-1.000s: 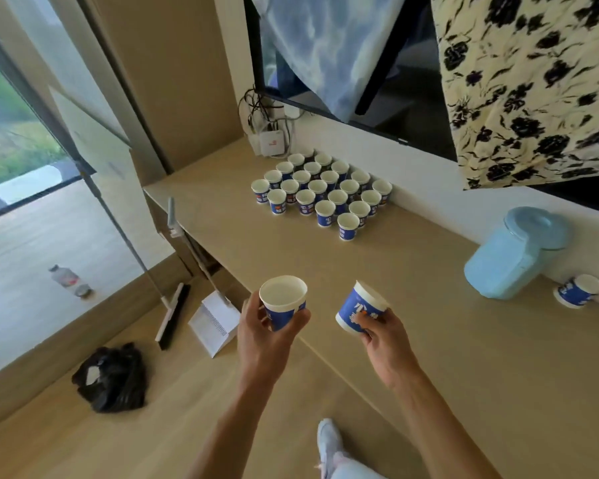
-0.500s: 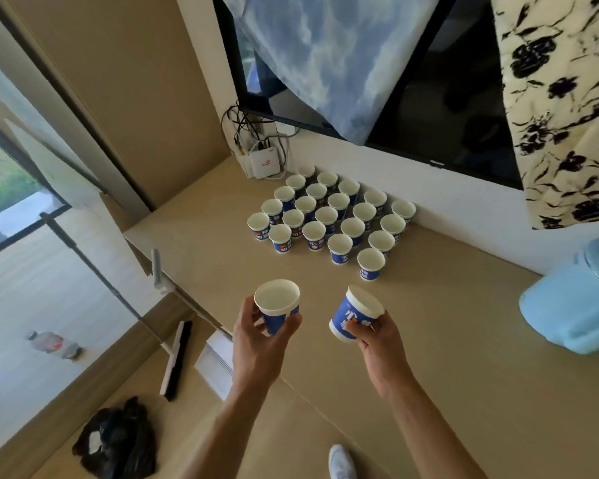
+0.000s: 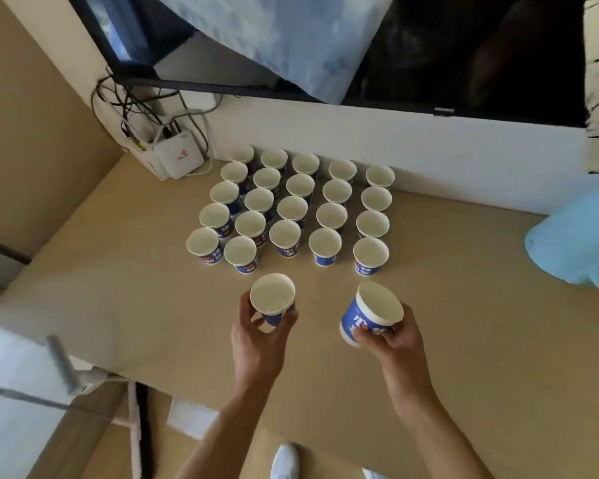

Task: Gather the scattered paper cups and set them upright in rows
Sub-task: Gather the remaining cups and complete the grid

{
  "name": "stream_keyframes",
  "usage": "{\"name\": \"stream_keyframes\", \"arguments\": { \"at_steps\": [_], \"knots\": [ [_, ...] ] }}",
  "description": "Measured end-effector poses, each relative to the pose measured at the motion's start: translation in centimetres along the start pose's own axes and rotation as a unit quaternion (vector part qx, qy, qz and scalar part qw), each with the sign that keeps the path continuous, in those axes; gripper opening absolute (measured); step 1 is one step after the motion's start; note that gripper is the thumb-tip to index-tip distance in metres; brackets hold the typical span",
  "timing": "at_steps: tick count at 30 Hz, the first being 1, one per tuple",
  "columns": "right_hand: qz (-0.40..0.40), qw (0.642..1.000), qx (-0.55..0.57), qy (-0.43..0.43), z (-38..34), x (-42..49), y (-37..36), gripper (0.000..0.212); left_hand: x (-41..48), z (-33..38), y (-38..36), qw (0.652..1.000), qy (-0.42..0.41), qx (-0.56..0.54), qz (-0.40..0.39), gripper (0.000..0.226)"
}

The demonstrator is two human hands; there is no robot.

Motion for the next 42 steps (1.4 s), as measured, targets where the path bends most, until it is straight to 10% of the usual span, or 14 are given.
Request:
{"name": "stream_keyframes", "arguments": {
  "at_steps": [42],
  "knots": [
    [0.048, 0.992, 0.053, 0.105, 9.5, 9.4, -3.7, 0.071, 9.9, -10.2, -6.6, 0.997, -0.069, 0.035, -0.006, 0.057]
  ]
}}
Point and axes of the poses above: each hand's wrist, its own x-axis towards the middle knuckle, its own y-axis out of the back of the hand, z = x × y, the point moved 3 cm from there along x, towards the middle knuckle, and after that the axes turned 11 degrees about -y, right-handed, at the moved point
